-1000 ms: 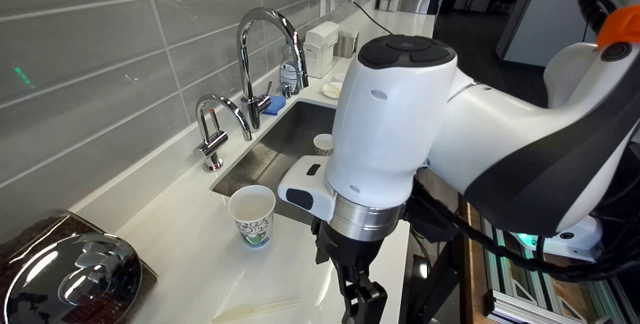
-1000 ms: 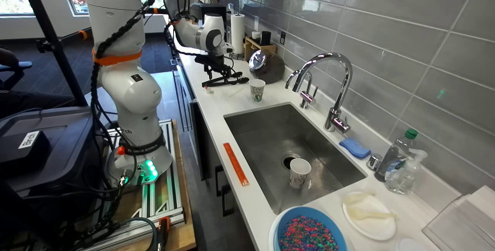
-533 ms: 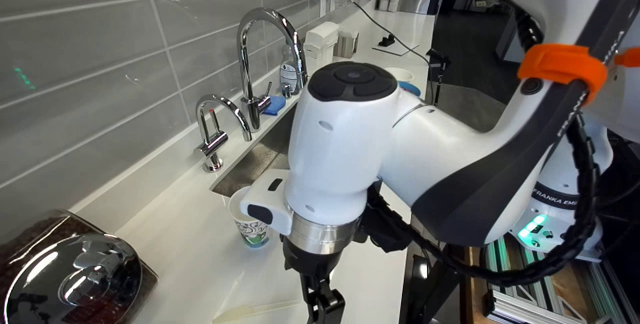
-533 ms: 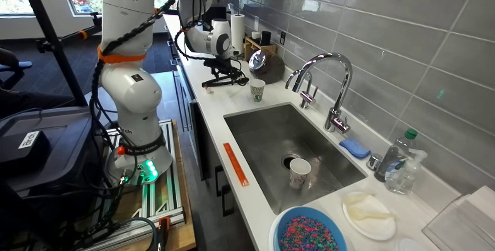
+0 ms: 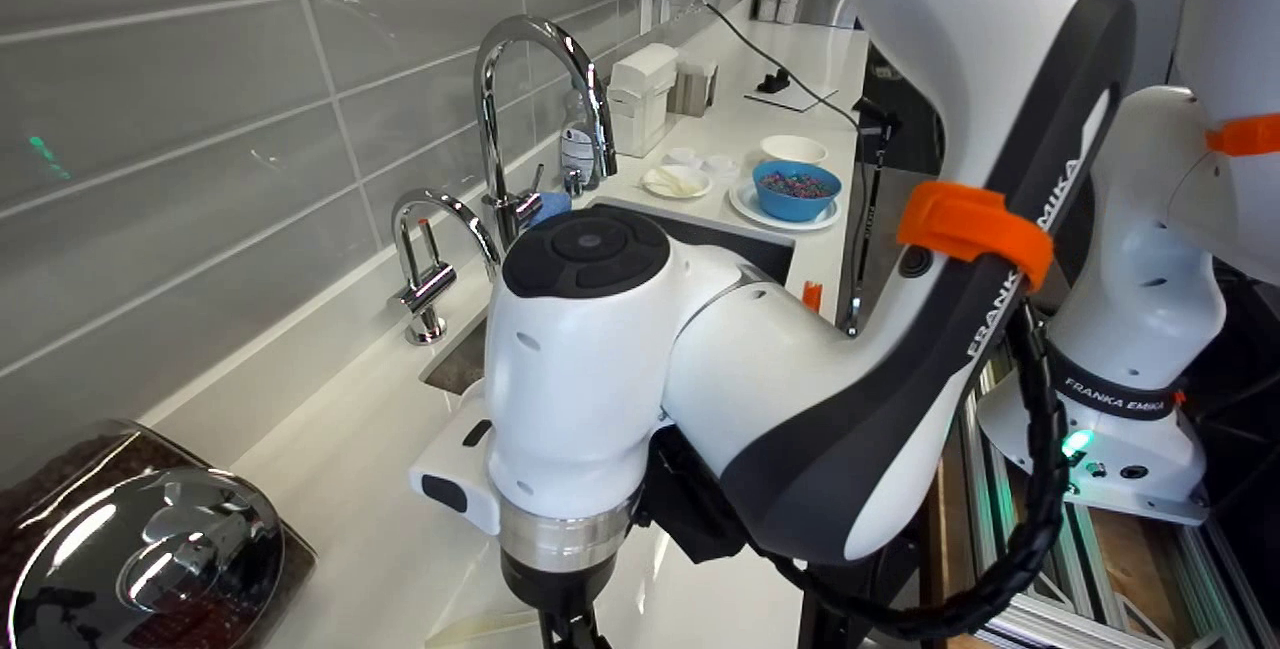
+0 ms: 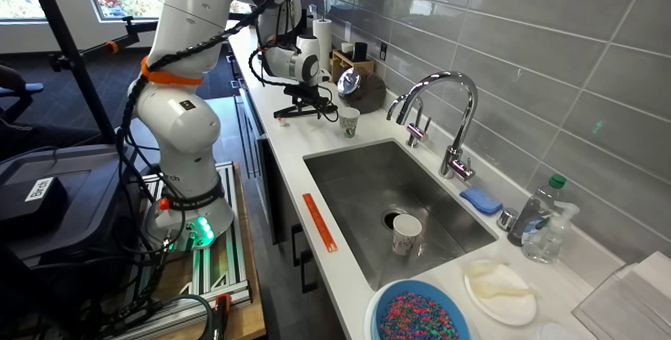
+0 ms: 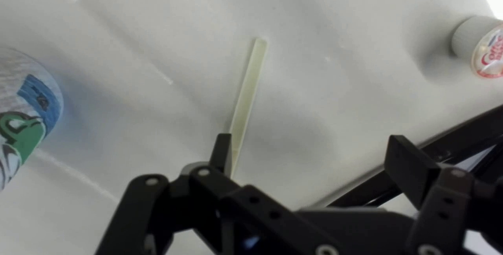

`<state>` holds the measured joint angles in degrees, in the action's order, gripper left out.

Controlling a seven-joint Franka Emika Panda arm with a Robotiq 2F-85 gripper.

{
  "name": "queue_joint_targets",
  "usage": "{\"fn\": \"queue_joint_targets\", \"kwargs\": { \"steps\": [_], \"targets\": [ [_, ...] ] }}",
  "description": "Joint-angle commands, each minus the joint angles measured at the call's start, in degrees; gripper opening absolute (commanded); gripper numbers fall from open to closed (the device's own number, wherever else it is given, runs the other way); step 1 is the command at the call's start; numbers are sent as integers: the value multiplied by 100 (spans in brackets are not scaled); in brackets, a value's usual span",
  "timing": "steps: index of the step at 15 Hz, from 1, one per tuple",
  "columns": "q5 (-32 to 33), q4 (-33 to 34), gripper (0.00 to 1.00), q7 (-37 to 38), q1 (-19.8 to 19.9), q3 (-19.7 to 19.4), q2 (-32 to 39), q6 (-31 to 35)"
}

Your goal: Pick up the plastic knife and put it on the white plate on the right

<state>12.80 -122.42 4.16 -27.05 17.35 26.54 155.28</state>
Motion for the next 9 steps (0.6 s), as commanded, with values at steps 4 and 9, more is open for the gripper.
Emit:
{"fn": "queue_joint_targets", "kwargs": {
  "steps": [4,9],
  "targets": [
    [188,510,98,124,-354,-411,536,22],
    [198,678,99,165,-479,-633,721,33]
  ]
}}
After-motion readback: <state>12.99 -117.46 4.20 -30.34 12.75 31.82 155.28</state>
